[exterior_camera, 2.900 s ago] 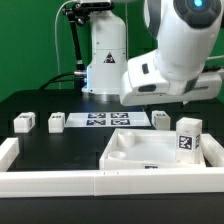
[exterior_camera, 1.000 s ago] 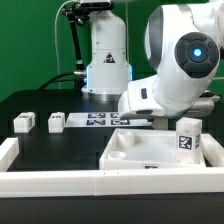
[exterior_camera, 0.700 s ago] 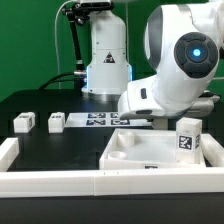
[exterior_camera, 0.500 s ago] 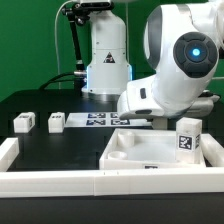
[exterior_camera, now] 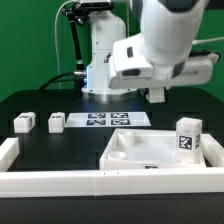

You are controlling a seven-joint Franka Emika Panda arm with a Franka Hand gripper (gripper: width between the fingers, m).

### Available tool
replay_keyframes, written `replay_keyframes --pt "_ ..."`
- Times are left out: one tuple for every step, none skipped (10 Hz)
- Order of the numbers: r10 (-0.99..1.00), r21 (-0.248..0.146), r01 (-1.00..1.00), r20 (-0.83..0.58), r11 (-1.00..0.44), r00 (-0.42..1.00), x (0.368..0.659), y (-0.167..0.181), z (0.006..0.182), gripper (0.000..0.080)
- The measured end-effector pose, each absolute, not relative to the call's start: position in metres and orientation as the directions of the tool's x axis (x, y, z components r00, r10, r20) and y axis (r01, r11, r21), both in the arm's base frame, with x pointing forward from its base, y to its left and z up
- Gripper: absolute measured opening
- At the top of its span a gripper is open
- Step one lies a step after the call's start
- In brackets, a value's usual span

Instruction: Assemble square table

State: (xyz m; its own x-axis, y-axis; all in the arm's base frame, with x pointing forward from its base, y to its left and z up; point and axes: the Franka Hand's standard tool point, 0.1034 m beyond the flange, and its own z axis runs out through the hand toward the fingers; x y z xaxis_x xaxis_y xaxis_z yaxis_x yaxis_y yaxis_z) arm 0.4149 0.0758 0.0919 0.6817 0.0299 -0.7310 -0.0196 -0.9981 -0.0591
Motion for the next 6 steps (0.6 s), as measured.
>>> replay_keyframes --pt "0.029 -0.058 -0.020 -0.734 -0.998 0.679 0.411 0.076 0.090 0.0288" --pt "0.028 -0.057 -0.019 -0.715 -0.998 0.698 0.414 0.076 0.086 0.0288" --pt "0.026 -0.058 -0.017 -0.661 -0.998 0.750 0.421 0.076 0.085 0.0288" --pt "0.024 -0.061 -0.016 -0.595 -0.998 0.804 0.424 0.075 0.084 0.0288" --pt "0.032 -0.070 -0.007 -0.538 -0.997 0.842 0.429 0.070 0.082 0.0288" --pt "0.033 -0.077 -0.006 -0.498 -0.997 0.867 0.437 0.065 0.087 0.0288"
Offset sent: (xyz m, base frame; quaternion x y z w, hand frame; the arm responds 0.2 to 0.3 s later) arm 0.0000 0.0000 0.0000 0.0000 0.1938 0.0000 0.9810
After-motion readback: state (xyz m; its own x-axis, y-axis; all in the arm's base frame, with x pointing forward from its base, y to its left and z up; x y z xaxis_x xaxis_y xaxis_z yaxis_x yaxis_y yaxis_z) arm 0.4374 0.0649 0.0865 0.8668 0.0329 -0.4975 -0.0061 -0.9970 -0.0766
